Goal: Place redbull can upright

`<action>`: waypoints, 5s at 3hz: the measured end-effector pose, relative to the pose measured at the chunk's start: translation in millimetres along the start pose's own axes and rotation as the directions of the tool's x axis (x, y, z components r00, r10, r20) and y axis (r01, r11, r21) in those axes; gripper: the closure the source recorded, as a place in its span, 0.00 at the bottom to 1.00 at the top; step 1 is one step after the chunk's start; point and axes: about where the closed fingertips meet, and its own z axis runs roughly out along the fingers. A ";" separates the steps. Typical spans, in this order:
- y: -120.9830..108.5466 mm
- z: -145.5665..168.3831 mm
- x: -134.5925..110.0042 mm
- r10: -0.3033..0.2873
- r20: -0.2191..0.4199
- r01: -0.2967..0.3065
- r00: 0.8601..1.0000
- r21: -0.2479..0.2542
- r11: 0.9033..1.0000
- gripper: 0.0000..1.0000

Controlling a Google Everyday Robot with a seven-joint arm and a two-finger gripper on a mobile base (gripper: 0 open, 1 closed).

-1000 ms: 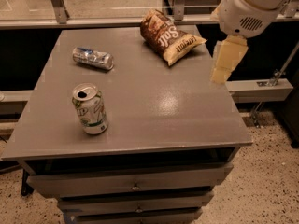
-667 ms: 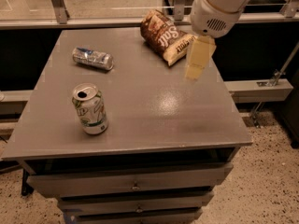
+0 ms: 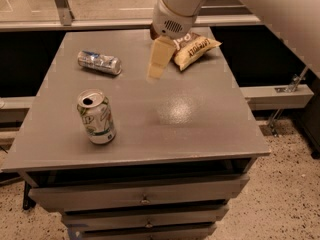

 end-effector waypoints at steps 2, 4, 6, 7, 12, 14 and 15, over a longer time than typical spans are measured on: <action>-11.5 9.2 -11.2 0.014 0.033 -0.015 0.999 0.013 1.000 0.00; -57.7 70.4 -84.4 0.119 0.127 -0.112 0.985 -0.059 0.992 0.00; -70.1 128.7 -154.9 0.198 0.161 -0.177 0.967 -0.137 0.975 0.00; -66.7 157.3 -169.1 0.191 0.102 -0.177 0.976 -0.132 0.975 0.00; -75.0 210.0 -152.2 0.185 -0.028 -0.187 0.982 -0.134 0.973 0.64; -84.7 141.0 -145.8 0.267 0.234 -0.244 0.935 -0.123 0.962 1.00; -66.9 117.9 -133.0 0.297 0.400 -0.255 0.867 -0.156 0.954 1.00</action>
Offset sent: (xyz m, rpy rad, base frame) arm 0.0346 0.0259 0.0001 0.0857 -0.0296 -0.0223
